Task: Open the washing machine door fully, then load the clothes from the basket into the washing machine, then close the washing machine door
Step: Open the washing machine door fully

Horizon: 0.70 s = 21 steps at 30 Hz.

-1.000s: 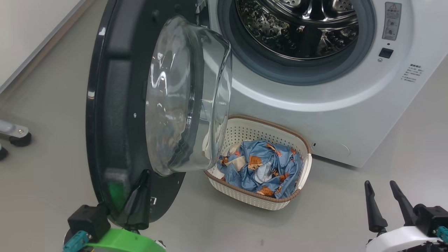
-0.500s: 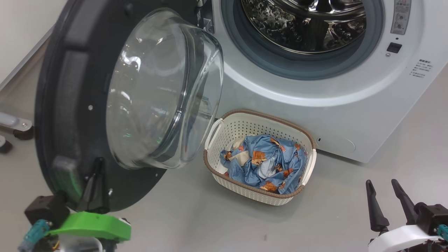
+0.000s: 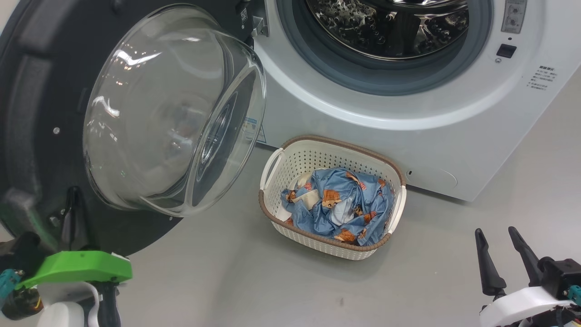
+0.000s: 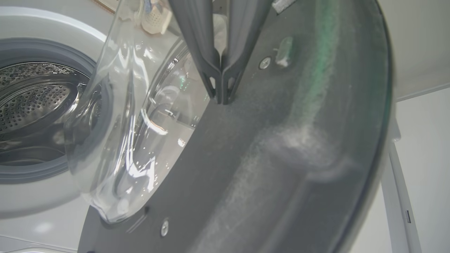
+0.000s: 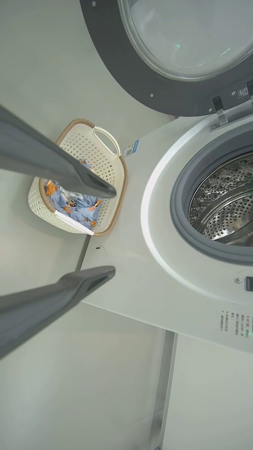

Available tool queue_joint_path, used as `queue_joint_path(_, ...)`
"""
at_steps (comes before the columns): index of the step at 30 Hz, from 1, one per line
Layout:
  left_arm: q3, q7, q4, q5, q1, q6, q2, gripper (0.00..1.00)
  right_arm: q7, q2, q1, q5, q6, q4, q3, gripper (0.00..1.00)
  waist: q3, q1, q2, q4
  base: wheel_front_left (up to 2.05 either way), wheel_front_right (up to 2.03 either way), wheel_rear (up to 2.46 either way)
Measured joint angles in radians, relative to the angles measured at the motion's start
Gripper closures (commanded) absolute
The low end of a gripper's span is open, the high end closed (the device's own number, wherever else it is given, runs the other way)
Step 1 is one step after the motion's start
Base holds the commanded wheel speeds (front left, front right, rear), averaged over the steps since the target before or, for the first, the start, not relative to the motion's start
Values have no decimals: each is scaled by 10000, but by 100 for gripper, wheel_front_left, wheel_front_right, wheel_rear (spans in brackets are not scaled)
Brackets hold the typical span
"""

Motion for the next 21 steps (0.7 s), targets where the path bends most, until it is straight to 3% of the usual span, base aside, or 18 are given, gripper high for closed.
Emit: queue_joint_path(21, 1026, -759, 2986, 265, -1652, 71, 589, 100, 2, 23, -42, 13, 0, 148, 140, 0, -122, 0, 0, -271, 0, 0, 0)
